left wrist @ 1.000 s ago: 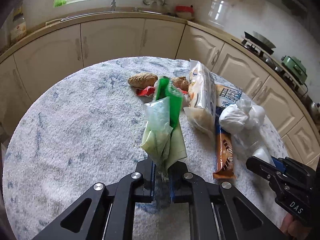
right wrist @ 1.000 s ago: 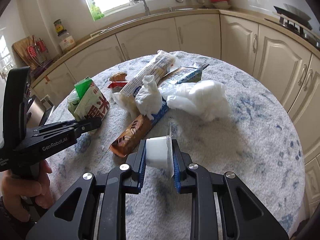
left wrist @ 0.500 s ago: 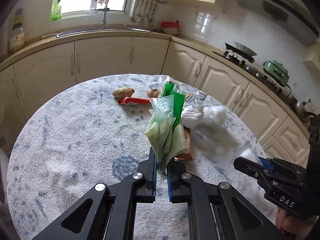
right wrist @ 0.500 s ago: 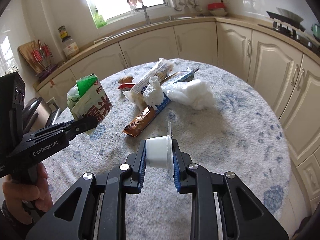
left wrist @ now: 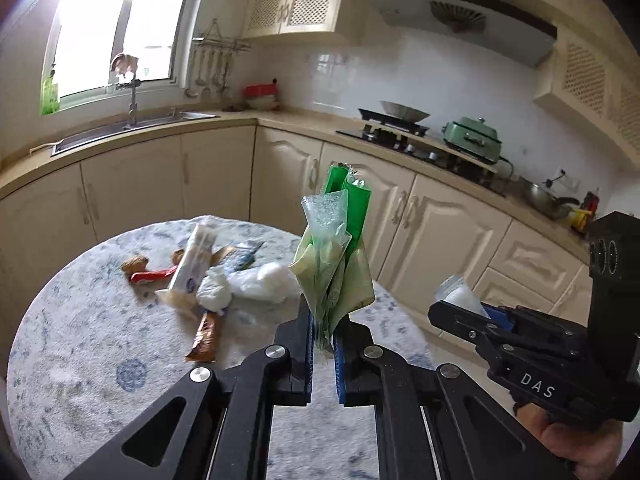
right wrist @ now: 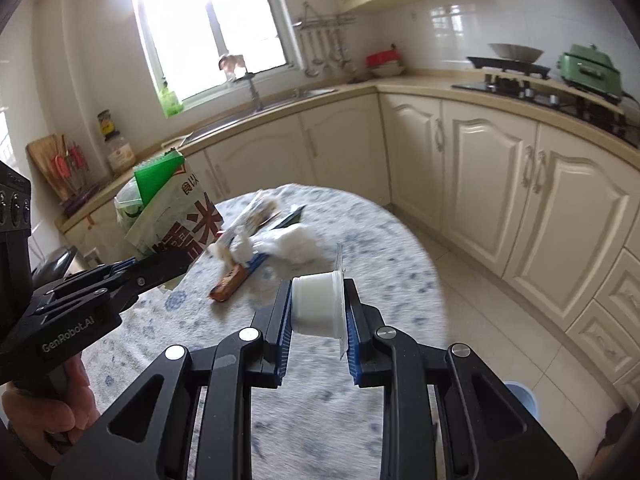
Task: Collect trash
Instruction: 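Carry the green-white packet and white cup over the bin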
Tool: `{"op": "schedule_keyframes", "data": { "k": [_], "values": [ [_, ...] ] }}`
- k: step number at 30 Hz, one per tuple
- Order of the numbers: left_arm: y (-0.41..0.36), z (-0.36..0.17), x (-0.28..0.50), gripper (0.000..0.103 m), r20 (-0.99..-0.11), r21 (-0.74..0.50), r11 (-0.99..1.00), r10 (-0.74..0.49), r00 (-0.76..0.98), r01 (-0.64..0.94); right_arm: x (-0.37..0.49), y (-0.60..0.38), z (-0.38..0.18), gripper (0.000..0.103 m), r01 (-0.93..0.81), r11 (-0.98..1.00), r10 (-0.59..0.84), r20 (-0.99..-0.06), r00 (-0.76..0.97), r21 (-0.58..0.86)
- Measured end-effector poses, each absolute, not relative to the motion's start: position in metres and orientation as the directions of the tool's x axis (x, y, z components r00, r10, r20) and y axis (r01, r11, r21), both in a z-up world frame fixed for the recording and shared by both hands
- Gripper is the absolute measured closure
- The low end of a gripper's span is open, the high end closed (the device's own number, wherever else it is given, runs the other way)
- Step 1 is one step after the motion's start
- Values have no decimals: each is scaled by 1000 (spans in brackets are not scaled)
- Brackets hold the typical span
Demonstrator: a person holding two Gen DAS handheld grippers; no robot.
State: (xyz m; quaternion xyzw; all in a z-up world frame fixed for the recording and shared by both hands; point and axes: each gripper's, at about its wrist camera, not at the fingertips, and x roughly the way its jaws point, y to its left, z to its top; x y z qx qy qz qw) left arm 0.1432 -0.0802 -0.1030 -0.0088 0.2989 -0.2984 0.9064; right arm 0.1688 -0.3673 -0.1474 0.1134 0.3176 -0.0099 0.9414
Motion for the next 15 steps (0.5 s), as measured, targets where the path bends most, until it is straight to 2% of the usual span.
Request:
{"op": "schedule_keyframes", "data": {
  "k": [8,15],
  "values": [
    [-167,-89,122,98,-513,-173,722,-646,565,670,116,-451,-137,80,258,947,-103,-579,809,191],
    [-259,-103,112,98,-556,-181,617,-707,438,766,68,-524,-150,80,411,891,-226,-596,771,193]
  ]
}}
